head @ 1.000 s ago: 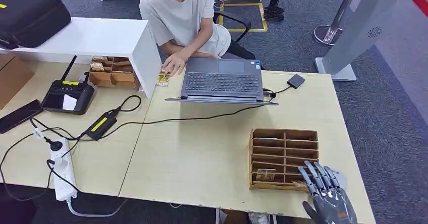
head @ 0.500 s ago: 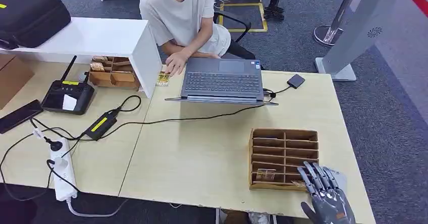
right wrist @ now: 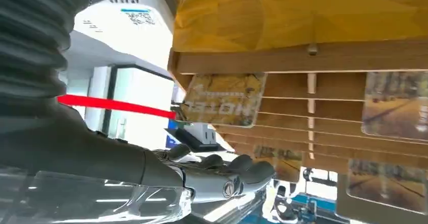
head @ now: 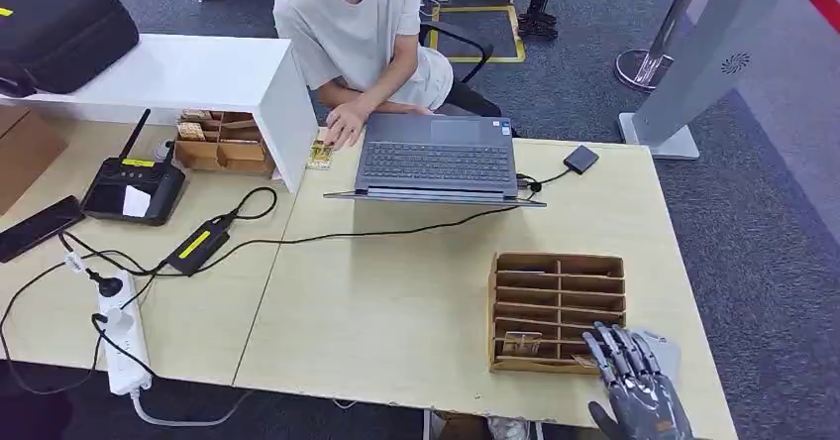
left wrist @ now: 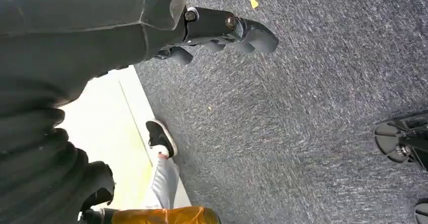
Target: Pass the card to the sensor for recognition and then transmit it.
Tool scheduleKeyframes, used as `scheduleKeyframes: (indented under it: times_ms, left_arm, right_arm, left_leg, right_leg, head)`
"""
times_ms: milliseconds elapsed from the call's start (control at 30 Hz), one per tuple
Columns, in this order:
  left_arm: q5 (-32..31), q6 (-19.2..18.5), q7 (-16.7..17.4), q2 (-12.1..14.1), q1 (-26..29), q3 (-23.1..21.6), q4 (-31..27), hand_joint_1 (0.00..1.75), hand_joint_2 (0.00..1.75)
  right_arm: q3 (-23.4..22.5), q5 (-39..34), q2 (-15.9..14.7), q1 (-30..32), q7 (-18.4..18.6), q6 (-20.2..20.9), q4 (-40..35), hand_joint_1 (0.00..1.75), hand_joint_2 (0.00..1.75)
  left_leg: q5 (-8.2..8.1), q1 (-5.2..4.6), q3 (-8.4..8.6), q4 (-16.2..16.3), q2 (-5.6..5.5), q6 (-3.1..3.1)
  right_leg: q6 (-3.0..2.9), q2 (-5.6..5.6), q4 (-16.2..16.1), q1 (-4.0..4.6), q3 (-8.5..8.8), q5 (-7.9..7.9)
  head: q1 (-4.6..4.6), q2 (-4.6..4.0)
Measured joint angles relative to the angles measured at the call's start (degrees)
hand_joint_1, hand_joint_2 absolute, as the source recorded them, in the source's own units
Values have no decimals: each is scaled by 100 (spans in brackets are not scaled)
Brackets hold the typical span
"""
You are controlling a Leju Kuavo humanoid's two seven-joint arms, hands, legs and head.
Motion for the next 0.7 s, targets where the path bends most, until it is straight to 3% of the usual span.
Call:
scheduleKeyframes:
  times_ms: [633,700]
  left_arm:
    - [-2,-4,0,0,1,0,0,0,175]
    - [-2,-4,0,0,1,4,0,0,175]
  right_arm:
    - [-374,-177,0,-6,-37,0,293,0,175]
    - [-461,-179,0,-5,-177,0,324,175,175]
  left_leg:
    - [0,0,0,0,0,0]
    - [0,0,0,0,0,0]
  right_leg:
    - [0,0,0,0,0,0]
    - [0,0,0,-1,0,0]
  head:
    - [2,0]
    - [2,0]
